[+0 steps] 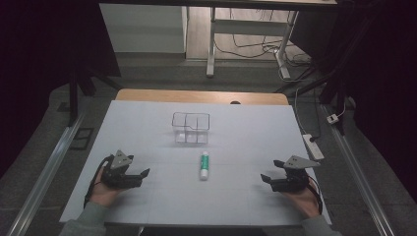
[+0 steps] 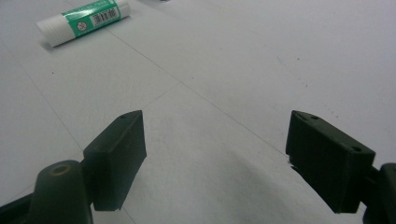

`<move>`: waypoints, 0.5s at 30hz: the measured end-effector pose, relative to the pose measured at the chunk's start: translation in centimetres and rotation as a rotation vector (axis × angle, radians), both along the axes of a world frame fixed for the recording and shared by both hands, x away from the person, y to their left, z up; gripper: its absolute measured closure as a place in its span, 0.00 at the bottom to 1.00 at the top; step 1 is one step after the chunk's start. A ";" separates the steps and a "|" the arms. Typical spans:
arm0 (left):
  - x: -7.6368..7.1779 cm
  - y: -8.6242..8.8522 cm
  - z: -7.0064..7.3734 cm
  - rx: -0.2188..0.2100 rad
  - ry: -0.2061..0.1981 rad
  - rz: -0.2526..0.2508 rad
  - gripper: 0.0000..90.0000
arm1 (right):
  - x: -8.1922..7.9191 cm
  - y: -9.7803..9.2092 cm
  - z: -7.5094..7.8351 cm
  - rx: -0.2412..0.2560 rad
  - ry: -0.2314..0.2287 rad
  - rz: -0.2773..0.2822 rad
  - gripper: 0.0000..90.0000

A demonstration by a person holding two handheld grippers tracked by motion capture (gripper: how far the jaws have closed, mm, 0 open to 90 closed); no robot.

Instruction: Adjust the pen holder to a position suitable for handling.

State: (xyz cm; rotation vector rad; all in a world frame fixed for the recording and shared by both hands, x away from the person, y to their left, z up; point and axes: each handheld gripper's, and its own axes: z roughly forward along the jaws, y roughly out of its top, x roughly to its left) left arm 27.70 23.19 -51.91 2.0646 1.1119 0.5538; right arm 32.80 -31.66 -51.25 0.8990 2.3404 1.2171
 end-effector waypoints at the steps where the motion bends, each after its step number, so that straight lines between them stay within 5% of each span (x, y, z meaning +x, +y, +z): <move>1: 0.0 0.0 0.0 0.000 0.000 0.000 0.23 | 0.0 0.0 0.0 -0.001 0.001 0.001 0.21; 15: 2.6 -1.2 0.4 0.000 0.013 -0.006 0.23 | -0.2 0.0 0.1 0.009 0.001 0.001 0.22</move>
